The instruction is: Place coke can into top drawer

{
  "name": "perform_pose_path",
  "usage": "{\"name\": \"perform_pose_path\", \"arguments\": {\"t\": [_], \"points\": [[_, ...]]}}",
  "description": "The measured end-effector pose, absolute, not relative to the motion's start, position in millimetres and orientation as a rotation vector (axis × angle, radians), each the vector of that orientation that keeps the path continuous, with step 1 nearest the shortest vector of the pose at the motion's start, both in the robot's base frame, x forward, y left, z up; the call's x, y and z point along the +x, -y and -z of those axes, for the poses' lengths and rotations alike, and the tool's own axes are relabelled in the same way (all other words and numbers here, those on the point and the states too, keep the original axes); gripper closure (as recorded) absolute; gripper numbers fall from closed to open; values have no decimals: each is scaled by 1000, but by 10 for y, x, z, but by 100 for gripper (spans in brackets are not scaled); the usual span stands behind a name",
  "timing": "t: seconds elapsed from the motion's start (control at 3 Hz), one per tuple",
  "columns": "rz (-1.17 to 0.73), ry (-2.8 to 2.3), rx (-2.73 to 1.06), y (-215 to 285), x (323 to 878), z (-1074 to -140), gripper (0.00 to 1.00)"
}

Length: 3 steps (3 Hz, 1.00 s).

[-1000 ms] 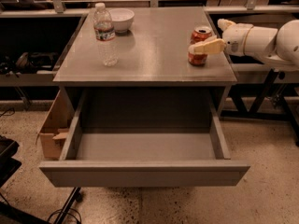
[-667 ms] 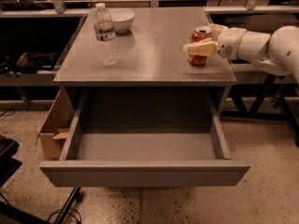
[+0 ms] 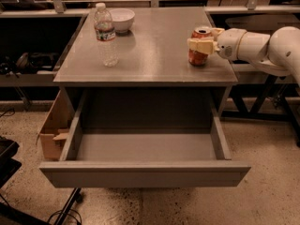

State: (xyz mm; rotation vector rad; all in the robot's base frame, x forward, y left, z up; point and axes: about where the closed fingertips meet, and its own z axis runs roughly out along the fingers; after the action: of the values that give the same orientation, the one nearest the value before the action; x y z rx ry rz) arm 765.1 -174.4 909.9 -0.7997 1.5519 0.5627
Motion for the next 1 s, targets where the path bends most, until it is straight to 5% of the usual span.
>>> {"name": "perform_pose_path", "arguments": {"t": [0.67,1.0], "points": [[-565,-1547,-819,1681,7647,-9155,100],[-565,-1547,-819,1681,7647,-9155,100]]}}
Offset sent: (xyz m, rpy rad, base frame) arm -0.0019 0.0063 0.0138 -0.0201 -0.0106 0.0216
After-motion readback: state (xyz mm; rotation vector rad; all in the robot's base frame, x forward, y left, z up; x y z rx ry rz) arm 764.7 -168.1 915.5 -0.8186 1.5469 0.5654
